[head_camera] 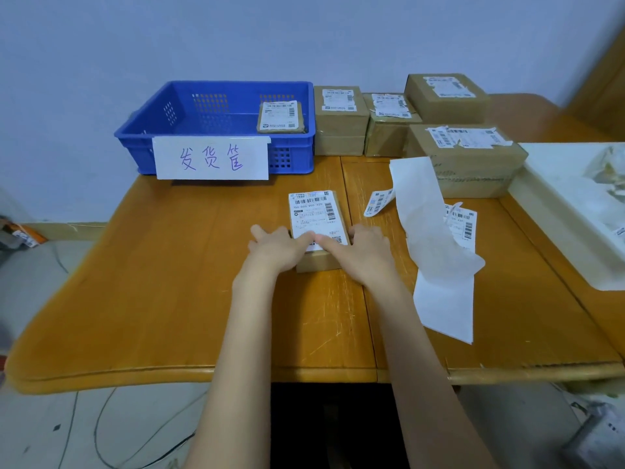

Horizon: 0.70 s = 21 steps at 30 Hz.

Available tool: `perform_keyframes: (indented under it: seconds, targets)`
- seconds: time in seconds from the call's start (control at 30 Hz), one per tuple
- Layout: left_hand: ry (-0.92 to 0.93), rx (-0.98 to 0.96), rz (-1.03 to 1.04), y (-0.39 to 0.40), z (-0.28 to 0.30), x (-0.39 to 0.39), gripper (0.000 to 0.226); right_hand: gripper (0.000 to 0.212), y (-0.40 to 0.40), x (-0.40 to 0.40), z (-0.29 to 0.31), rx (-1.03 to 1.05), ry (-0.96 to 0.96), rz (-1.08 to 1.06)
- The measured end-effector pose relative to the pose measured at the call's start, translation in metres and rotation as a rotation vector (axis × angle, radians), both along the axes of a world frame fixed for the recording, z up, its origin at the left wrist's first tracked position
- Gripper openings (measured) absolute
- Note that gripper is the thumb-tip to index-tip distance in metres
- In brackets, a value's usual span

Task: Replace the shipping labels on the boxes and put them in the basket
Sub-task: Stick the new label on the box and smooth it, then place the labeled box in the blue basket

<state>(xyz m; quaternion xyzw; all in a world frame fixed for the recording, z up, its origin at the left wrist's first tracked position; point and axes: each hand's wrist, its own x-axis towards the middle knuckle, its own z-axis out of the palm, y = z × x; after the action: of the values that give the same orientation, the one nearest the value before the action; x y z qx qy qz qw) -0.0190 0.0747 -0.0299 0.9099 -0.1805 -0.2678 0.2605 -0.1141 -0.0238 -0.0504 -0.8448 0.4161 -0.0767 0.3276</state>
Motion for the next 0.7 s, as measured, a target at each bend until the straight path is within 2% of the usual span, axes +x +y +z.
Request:
perform_keyframes:
  seconds: [0.13, 0.23, 0.33, 0.53, 0.7]
  targets:
    - [0.060, -0.274, 0.040, 0.003, -0.003, -0.001, 0.055, 0.060, 0.009, 0.003, -0.006, 0.070, -0.211, -0.043]
    - [0.047, -0.414, 0.086, 0.007, 0.000, 0.001, 0.054, 0.051, 0.009, 0.008, -0.003, 0.172, -0.354, -0.072]
    - [0.058, -0.512, 0.133, 0.011, 0.011, 0.012, 0.057, 0.048, 0.008, 0.020, 0.012, 0.271, -0.414, -0.072]
    - [0.036, -0.641, 0.274, 0.004, 0.038, 0.051, 0.055, 0.047, 0.003, 0.070, 0.053, 0.272, -0.531, -0.078]
    - [-0.078, -0.582, 0.238, -0.021, 0.060, 0.095, 0.051, 0.045, -0.015, 0.118, 0.074, 0.250, -0.609, -0.118]
